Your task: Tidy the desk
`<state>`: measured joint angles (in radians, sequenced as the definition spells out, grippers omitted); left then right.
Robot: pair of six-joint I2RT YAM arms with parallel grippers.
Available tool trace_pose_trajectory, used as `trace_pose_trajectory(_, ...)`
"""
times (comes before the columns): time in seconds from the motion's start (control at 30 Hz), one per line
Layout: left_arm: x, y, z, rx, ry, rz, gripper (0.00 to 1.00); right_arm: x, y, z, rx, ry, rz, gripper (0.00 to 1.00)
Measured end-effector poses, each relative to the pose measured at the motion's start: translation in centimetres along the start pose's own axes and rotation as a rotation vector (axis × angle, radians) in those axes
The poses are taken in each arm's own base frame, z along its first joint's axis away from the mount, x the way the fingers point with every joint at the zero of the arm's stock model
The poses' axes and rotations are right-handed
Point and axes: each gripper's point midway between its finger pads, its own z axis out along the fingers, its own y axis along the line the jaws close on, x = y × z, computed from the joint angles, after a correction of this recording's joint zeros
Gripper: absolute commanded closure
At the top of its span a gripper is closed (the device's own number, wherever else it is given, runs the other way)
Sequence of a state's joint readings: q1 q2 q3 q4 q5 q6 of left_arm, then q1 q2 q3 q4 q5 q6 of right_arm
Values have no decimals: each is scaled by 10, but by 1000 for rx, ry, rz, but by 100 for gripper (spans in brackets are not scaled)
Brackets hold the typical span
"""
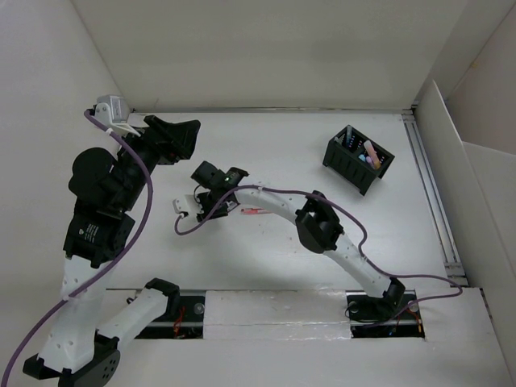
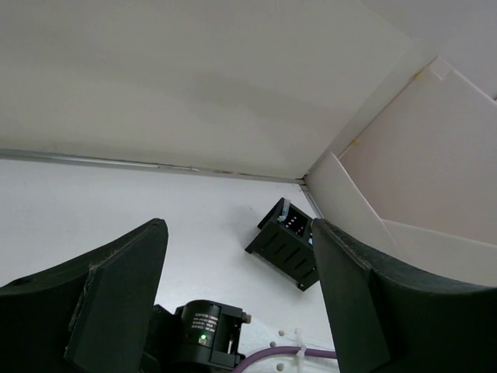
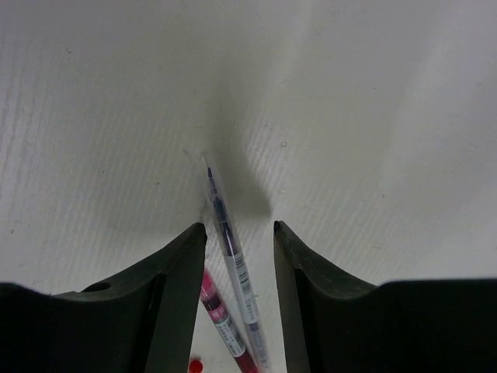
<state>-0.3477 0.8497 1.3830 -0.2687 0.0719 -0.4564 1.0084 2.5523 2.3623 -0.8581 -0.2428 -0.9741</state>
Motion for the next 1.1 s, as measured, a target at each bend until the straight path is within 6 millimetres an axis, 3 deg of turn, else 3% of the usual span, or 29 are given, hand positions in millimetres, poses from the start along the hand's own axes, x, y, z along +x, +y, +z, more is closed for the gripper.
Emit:
trace_pose_trajectory(0.17, 0, 1, 0, -1, -1, 11, 29, 1, 1, 4, -4, 1, 12, 56)
trace_pose_trajectory(0.43, 0, 2, 0, -5, -3, 22, 29, 1, 5, 8, -27, -17, 31, 87)
trace_pose_trajectory(0.67, -2, 5, 0, -20, -11, 30, 29, 2, 4, 8, -38, -42, 44, 99)
trace_pose_trajectory(0.93, -2, 6, 0, -25, -13, 31, 29, 6, -1, 4, -16, -92, 67, 100)
trace_pose_trajectory(1.03, -2, 6, 1, -26, -13, 31, 29, 2, -13, -10, 28, -126, 91, 100)
trace_pose_trajectory(1.1, -2, 7, 1, -29, -13, 32, 29, -7, -29, -29, 86, -174, 108, 100)
